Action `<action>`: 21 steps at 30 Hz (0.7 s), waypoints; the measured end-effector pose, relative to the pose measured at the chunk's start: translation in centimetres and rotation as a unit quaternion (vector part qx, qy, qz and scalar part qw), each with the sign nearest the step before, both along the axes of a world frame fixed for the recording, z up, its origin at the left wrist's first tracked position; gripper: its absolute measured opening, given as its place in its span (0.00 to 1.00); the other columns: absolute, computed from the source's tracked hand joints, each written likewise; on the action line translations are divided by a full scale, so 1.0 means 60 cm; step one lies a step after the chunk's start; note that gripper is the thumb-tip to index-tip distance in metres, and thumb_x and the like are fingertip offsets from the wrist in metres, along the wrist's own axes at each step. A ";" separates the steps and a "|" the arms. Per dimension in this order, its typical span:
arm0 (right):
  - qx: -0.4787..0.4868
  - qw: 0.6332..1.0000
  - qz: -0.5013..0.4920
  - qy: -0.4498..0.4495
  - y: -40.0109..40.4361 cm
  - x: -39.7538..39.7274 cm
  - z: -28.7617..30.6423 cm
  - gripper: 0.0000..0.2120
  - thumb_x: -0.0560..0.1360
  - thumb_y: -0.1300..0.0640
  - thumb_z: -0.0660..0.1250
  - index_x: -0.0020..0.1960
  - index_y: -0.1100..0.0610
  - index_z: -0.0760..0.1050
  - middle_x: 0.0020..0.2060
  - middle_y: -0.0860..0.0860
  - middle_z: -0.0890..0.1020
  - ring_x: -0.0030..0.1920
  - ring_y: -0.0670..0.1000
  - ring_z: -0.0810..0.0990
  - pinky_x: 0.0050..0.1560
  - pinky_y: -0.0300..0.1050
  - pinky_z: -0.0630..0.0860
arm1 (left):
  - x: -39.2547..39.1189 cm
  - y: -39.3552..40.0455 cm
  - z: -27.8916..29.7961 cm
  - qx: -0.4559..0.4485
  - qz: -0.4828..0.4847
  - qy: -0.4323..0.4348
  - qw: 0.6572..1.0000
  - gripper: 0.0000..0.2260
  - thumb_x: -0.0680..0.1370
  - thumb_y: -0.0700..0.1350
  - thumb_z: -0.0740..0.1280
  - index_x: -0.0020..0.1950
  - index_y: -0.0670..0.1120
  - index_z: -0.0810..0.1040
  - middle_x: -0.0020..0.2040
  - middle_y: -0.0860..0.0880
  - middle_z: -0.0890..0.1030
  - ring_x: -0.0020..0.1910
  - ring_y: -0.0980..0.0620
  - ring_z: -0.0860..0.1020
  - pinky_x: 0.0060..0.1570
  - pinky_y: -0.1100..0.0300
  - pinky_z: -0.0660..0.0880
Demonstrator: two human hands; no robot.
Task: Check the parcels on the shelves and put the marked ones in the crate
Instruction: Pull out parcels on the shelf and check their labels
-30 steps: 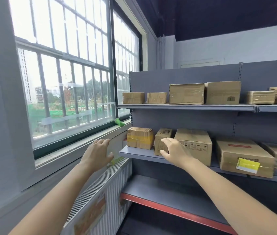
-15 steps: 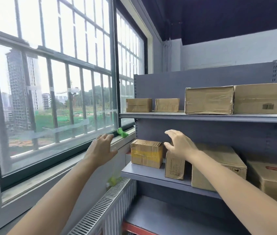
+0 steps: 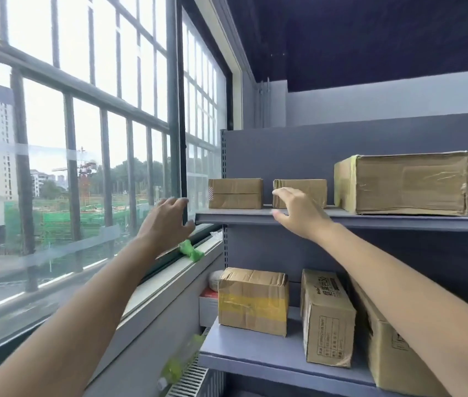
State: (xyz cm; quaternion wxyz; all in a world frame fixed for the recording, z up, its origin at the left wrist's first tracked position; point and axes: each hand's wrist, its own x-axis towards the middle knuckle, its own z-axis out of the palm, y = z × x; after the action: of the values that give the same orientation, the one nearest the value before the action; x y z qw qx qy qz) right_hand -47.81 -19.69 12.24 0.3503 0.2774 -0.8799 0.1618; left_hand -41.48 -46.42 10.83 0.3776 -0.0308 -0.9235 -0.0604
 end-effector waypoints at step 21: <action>-0.191 0.971 -0.079 -0.121 -0.124 -0.333 0.102 0.24 0.74 0.51 0.64 0.68 0.59 0.66 0.64 0.54 0.73 0.62 0.53 0.73 0.58 0.43 0.69 | -0.428 -0.079 0.119 0.047 -0.091 0.005 0.995 0.22 0.78 0.48 0.61 0.70 0.40 0.65 0.67 0.40 0.71 0.66 0.41 0.68 0.64 0.48 0.67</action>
State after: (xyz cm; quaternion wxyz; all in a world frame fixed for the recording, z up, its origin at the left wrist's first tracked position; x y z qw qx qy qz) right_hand -67.79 -27.14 18.36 0.2994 0.1130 -0.8875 0.3314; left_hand -67.15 -51.19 17.95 0.3760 -0.0969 -0.9112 -0.1374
